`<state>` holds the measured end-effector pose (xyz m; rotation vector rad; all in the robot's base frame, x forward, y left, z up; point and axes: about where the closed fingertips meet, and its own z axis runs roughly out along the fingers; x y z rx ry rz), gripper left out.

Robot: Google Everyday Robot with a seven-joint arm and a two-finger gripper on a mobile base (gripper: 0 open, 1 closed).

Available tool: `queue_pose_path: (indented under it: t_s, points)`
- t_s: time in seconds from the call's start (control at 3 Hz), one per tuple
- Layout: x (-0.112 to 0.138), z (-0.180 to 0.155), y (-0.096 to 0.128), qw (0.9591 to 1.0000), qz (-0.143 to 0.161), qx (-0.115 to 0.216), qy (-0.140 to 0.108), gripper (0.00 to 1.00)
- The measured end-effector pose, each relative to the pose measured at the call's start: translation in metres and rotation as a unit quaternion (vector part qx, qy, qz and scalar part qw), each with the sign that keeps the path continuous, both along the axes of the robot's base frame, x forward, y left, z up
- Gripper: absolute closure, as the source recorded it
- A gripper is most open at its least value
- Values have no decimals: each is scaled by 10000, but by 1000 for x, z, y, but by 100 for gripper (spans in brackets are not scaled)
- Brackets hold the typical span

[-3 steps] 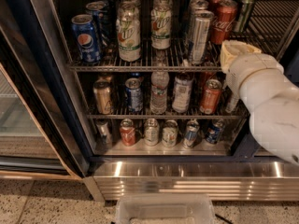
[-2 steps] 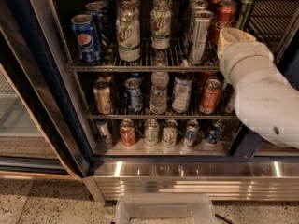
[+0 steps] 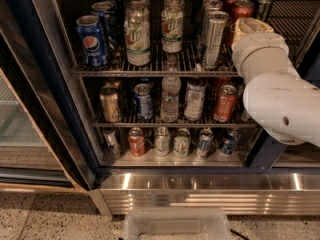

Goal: Pick green can from top shelf of fridge

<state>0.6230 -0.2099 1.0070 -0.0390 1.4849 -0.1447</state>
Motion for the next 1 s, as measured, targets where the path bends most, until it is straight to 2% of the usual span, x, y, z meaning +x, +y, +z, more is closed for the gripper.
queue_pose_path:
  t_s: [0.33, 0.67, 1.0]
  points:
    - [2, 7, -7, 9999, -117, -63, -107, 100]
    - [9, 28, -35, 9978, -500, -132, -412, 100]
    - [13, 49, -66, 9932, -924, -201, -683, 100]
